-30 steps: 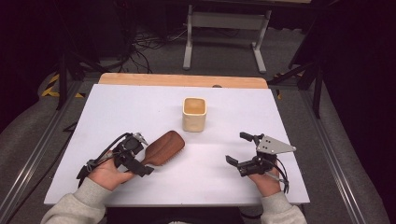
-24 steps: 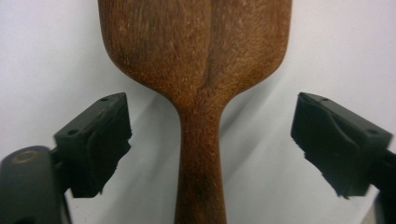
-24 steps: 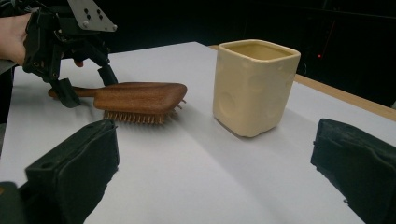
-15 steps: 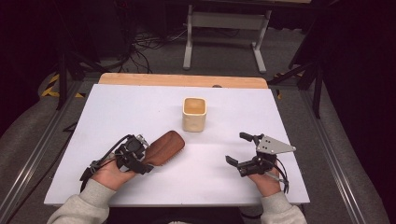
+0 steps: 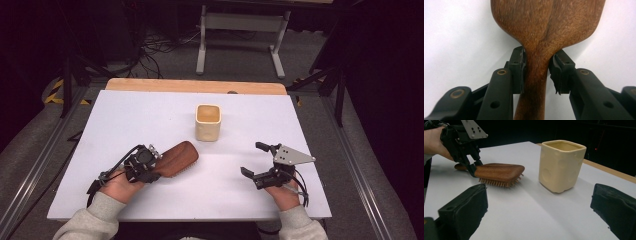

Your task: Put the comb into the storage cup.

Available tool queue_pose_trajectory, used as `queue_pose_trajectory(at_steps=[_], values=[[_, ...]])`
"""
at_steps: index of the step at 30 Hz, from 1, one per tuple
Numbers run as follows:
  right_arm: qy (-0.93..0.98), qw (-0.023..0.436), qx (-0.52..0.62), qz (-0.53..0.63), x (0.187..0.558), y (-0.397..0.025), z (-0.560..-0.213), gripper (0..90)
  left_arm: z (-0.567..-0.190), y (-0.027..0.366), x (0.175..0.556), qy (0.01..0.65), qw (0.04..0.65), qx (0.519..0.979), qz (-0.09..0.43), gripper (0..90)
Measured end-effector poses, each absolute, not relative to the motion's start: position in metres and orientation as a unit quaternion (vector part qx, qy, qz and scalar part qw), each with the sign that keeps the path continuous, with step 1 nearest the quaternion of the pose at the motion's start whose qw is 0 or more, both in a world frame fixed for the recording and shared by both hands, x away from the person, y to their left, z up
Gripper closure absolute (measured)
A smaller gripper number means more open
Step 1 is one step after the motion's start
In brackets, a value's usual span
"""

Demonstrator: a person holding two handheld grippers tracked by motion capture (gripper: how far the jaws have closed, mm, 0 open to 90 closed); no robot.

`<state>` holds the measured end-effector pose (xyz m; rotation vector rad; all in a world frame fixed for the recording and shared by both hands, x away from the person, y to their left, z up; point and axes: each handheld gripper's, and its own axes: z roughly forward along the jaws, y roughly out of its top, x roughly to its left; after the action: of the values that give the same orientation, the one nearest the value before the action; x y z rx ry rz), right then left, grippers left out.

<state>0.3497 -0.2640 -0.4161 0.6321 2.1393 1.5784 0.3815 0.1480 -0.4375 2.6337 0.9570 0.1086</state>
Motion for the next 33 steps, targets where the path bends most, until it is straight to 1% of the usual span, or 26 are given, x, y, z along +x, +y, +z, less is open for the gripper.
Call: queue_pose_trajectory(at_steps=[5,19,26,33], values=[[0.765,0.203,0.227,0.568,0.349,-0.264,-0.416,1.5,-0.437,0.145,0.38,0.325,0.16,0.931,0.044,72.2],[0.767,0.204,0.227,0.565,0.35,-0.264,-0.417,1.5,-0.436,0.145,0.378,0.31,0.158,0.936,0.048,72.8],[0.765,0.201,0.228,0.567,0.35,-0.265,-0.416,1.5,-0.432,0.148,0.376,0.295,0.171,0.938,0.061,72.8],[0.764,0.198,0.228,0.57,0.35,-0.266,-0.416,1.5,-0.423,0.152,0.37,0.288,0.207,0.933,0.067,72.8]])
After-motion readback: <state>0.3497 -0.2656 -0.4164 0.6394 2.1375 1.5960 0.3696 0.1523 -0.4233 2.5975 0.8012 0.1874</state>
